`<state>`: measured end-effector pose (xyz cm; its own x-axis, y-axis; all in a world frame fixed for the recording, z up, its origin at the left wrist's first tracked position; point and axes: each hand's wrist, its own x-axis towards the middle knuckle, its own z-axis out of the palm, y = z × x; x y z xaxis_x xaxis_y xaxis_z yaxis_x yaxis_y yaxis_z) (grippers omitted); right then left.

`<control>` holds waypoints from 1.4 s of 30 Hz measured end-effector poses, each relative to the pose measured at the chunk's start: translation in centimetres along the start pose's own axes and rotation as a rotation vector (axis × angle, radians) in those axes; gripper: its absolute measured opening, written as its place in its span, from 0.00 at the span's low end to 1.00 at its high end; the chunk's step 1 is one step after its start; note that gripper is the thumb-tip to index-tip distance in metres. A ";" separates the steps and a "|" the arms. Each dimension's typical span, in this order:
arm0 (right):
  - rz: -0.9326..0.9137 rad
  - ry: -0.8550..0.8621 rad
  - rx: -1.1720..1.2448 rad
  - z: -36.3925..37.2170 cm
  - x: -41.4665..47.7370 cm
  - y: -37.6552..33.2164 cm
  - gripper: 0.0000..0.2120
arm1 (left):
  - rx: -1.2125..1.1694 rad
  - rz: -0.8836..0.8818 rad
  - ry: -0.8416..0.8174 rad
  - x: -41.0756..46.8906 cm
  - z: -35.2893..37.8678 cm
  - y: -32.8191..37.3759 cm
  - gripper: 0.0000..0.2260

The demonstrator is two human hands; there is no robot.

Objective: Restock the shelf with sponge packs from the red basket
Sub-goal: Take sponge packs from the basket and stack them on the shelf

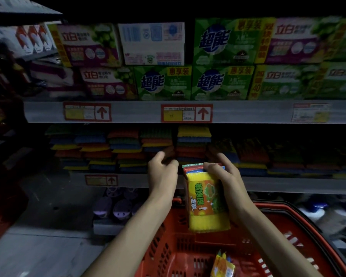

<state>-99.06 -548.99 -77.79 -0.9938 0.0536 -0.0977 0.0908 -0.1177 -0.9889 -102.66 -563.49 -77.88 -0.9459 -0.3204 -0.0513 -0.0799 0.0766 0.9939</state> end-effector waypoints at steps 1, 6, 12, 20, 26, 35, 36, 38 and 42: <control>0.004 -0.001 -0.002 0.0 0.0 0.0 0.44 | -0.002 -0.004 -0.004 0.0 0.0 0.1 0.14; 0.018 0.009 -0.011 0.0 -0.4 -0.1 0.42 | 0.016 -0.023 -0.017 -0.3 -0.3 0.4 0.08; -0.046 -0.007 -0.013 -0.6 -1.3 -0.2 0.24 | -0.052 -0.067 -0.078 -1.8 -1.4 1.1 0.04; -0.061 0.079 -0.038 -0.1 -2.6 -0.9 0.11 | 0.007 -0.278 -0.521 -6.2 -3.8 3.0 0.17; -0.049 0.096 -0.104 -0.4 -3.3 -2.3 0.10 | -0.004 -0.159 -0.551 -7.0 -4.4 1.7 0.19; 0.086 -0.110 -0.252 -6.1 -5.6 -5.0 0.27 | -0.165 -0.225 -0.564 -7.5 -2.5 2.3 0.24; 0.078 -0.095 -0.256 -6.8 -6.2 -5.2 0.30 | -0.201 -0.249 -0.553 -7.6 -2.2 2.3 0.25; 0.069 -0.088 -0.250 -8.3 -7.3 -5.0 0.30 | -0.283 -0.286 -0.533 -7.7 -1.6 2.2 0.26; 0.124 -0.088 -0.169 -10.4 -8.5 -4.0 0.30 | -0.416 -0.345 -0.518 -8.1 -0.4 2.1 0.29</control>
<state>-90.27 -538.69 -74.12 -0.9755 -0.0382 -0.2165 0.2145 0.0500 -0.9754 -95.04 -561.11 -75.38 -0.9241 0.2318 -0.3040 -0.3702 -0.3442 0.8628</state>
